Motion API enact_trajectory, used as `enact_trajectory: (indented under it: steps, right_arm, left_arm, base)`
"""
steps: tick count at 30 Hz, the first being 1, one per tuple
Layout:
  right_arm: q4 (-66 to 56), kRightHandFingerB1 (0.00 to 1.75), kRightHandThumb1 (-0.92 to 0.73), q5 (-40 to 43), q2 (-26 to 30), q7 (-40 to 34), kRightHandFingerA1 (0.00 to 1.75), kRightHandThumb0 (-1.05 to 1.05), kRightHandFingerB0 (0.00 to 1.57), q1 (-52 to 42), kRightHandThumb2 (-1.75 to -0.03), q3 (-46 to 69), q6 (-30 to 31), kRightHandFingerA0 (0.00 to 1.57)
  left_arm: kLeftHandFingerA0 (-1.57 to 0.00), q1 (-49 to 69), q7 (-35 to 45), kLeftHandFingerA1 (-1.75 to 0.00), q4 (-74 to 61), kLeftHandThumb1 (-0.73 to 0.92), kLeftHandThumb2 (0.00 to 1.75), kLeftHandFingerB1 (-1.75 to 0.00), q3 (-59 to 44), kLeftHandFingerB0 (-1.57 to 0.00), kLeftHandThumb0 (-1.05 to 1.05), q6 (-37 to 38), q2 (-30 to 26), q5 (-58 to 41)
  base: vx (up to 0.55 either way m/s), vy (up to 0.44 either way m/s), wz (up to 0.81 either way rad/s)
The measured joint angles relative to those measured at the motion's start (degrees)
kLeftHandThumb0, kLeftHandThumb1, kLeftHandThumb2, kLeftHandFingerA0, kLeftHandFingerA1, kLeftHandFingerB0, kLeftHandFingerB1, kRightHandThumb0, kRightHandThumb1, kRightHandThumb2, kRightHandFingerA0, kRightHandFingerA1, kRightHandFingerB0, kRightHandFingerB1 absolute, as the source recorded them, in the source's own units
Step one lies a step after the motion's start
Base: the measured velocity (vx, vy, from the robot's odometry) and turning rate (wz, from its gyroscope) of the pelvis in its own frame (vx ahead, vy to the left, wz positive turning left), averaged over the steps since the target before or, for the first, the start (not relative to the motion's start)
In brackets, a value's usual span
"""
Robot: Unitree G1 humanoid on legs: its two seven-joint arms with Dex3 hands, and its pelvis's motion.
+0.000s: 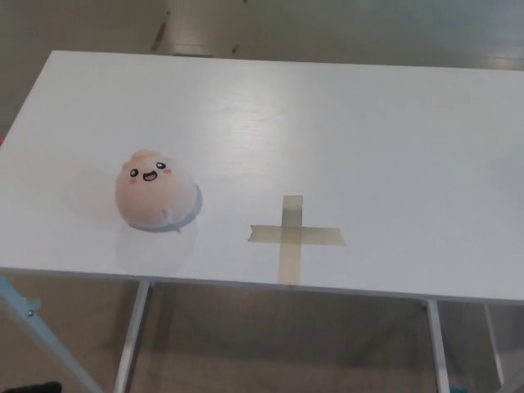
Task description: Use the left hand to take the pink dumpling toy on a person's hand and put it on the desk.
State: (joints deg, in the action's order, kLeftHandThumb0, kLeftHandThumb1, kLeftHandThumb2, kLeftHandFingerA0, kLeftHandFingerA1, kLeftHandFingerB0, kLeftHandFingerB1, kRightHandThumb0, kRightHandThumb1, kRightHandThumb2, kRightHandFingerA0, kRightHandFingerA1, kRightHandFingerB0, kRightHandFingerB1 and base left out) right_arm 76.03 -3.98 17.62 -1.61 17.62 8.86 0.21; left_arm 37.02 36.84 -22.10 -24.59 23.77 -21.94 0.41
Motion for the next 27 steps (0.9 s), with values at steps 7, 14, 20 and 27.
enact_trajectory:
  steps: [7, 14, 20, 27]
  right_arm:
    - [0.0, 0.4, -0.73, 0.0, -0.1, -0.1, 0.44, -0.21, 0.49, 0.0, -0.62, 0.0, 0.0, 0.62]
    - [0.0, 0.41, -0.74, 0.1, -0.2, -0.1, 0.44, -0.22, 0.51, 0.1, -0.62, 0.2, 0.0, 0.61]
    - [0.0, 0.41, -0.74, 0.1, -0.3, -0.1, 0.44, -0.22, 0.5, 0.0, -0.62, 0.2, 0.0, 0.6]
    - [0.0, 0.42, -0.74, 0.1, -0.3, -0.1, 0.44, -0.22, 0.52, 0.1, -0.62, 0.5, 0.0, 0.6]
  left_arm:
    - [-0.5, -10.6, -2.5, -0.39, 14.3, 0.62, 0.58, -0.34, 5.6, -0.38, -0.43, -2.0, -1.7, 5.0]
    - [-0.67, -22.9, -4.0, -0.6, 29.6, 0.54, 0.83, -0.51, 10.7, -0.49, -0.51, -5.0, -2.4, 8.0]
    - [-0.74, -30.7, -6.6, -0.48, 42.8, 0.67, 0.61, -0.4, 12.8, -0.56, -0.47, -7.4, -2.4, 9.6]
    - [-0.75, -37.5, -9.8, -0.49, 57.5, 0.67, 0.61, -0.4, 14.0, -0.56, -0.45, -9.7, -2.5, 10.7]
  base:
    - [0.0, 0.0, 0.0]
    - [0.0, 0.0, 0.0]
    - [0.0, 0.0, 0.0]
    - [0.0, 0.0, 0.0]
